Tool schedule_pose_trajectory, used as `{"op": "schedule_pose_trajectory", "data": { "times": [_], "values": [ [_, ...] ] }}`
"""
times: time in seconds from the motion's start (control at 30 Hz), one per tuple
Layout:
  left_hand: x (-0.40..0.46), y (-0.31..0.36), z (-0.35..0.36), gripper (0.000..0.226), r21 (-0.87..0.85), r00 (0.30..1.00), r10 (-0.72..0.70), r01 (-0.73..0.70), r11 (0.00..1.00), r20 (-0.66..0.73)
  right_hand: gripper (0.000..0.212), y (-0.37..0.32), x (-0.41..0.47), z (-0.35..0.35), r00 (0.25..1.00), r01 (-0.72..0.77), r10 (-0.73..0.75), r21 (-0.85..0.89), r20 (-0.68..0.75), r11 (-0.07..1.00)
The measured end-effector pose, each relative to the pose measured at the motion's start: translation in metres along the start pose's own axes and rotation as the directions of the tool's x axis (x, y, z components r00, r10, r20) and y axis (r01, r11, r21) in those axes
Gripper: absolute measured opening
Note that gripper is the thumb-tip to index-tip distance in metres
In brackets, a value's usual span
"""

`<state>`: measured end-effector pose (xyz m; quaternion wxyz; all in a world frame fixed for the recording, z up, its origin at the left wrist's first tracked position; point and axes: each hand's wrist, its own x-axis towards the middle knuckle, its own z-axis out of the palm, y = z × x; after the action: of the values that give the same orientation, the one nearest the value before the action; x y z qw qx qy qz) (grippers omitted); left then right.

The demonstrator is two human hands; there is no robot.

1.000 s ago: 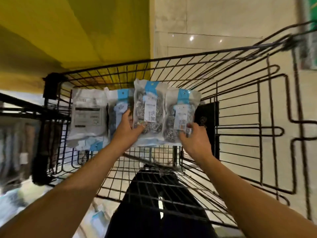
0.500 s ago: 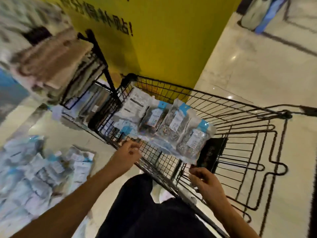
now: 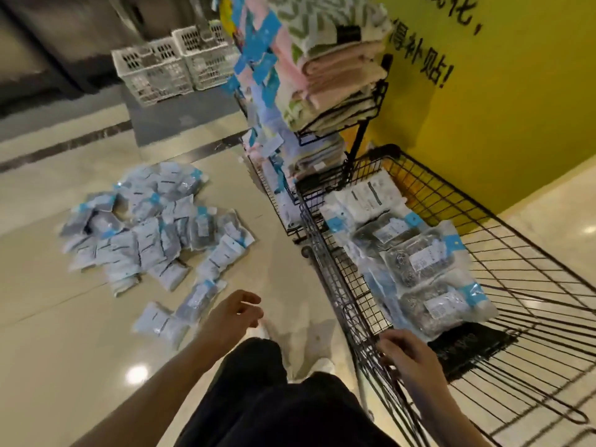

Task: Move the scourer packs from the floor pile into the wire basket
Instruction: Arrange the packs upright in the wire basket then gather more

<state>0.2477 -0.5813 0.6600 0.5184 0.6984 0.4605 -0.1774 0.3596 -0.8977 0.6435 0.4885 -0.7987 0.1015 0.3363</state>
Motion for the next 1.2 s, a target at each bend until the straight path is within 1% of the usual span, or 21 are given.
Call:
{"op": "schedule_pose_trajectory", "data": {
  "times": [0.1, 0.2, 0.3, 0.43, 0.6, 0.73, 0.87, 0.97, 1.1, 1.2],
  "values": [
    [-0.009, -0.034, -0.027, 0.016, -0.057, 0.998, -0.033, 0.03, 0.998, -0.053, 0.02, -0.017, 0.007, 0.027, 0.999, 0.044, -0.04, -0.103, 0.037, 0.994],
    [-0.018, -0.072, -0.057, 0.017, -0.129, 0.991, -0.08, 0.066, 0.989, -0.103, 0.012, -0.039, 0.009, 0.059, 0.992, 0.098, -0.081, -0.188, 0.095, 0.977],
    [-0.027, -0.116, -0.091, 0.015, -0.223, 0.979, -0.139, 0.103, 0.969, -0.15, 0.006, -0.065, 0.008, 0.105, 0.977, 0.135, -0.087, -0.248, 0.196, 0.959],
    [-0.04, -0.185, -0.137, 0.014, -0.326, 0.95, -0.239, 0.165, 0.931, -0.201, 0.006, -0.095, 0.003, 0.188, 0.947, 0.193, -0.083, -0.344, 0.31, 0.919],
    [-0.057, -0.271, -0.193, 0.015, -0.405, 0.909, -0.346, 0.233, 0.884, -0.232, 0.004, -0.117, -0.015, 0.306, 0.887, 0.276, -0.051, -0.44, 0.458, 0.854],
    [-0.071, -0.329, -0.239, 0.015, -0.5, 0.871, -0.415, 0.245, 0.831, -0.263, 0.004, -0.13, -0.035, 0.4, 0.839, 0.333, -0.045, -0.448, 0.542, 0.83],
    [-0.087, -0.365, -0.28, 0.014, -0.628, 0.813, -0.495, 0.217, 0.747, -0.308, 0.006, -0.143, -0.056, 0.481, 0.773, 0.424, -0.05, -0.457, 0.632, 0.782],
    [-0.092, -0.38, -0.305, 0.015, -0.675, 0.789, -0.519, 0.188, 0.713, -0.328, 0.004, -0.149, -0.066, 0.528, 0.735, 0.472, -0.022, -0.488, 0.678, 0.734],
    [-0.086, -0.389, -0.34, 0.014, -0.726, 0.768, -0.532, 0.13, 0.675, -0.357, 0.004, -0.155, -0.065, 0.577, 0.724, 0.492, 0.045, -0.561, 0.688, 0.666],
    [-0.072, -0.392, -0.368, 0.013, -0.728, 0.773, -0.515, 0.103, 0.678, -0.37, 0.004, -0.156, -0.058, 0.611, 0.732, 0.513, 0.072, -0.618, 0.677, 0.596]
  ]
}}
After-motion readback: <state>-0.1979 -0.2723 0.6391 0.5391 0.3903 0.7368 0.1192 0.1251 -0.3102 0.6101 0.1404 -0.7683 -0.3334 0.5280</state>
